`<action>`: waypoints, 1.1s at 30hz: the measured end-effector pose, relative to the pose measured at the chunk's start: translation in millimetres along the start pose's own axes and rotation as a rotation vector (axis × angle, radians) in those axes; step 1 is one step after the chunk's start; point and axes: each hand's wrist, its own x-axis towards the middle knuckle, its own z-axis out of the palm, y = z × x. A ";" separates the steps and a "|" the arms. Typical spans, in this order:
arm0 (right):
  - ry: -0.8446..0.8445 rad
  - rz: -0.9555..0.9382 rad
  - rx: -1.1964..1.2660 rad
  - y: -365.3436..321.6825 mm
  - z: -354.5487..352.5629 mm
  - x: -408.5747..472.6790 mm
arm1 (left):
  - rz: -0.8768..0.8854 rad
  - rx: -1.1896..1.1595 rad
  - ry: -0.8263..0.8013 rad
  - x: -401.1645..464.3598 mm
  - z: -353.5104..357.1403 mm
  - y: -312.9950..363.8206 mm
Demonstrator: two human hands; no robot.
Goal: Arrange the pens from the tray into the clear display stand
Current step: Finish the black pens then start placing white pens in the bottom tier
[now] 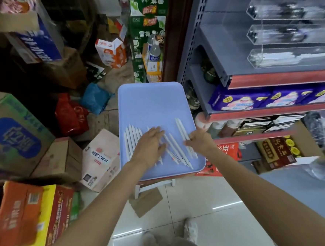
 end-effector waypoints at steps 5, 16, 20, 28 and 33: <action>0.043 -0.193 0.483 -10.5 -32.6 -24.8 | -0.060 -0.620 0.132 15.3 -20.1 56.8; 0.297 -0.247 0.553 46.3 -189.1 -28.4 | 0.170 -0.607 0.273 88.4 -55.8 212.1; 0.364 -0.373 0.752 92.9 -267.0 -16.1 | 0.314 -0.290 0.175 136.8 -46.5 278.3; 0.325 -0.399 1.232 193.1 -363.6 28.7 | 0.297 -0.325 0.237 213.2 -11.4 381.8; 0.369 -0.372 1.334 233.1 -390.8 56.4 | 0.217 -0.458 0.299 237.4 -1.1 401.0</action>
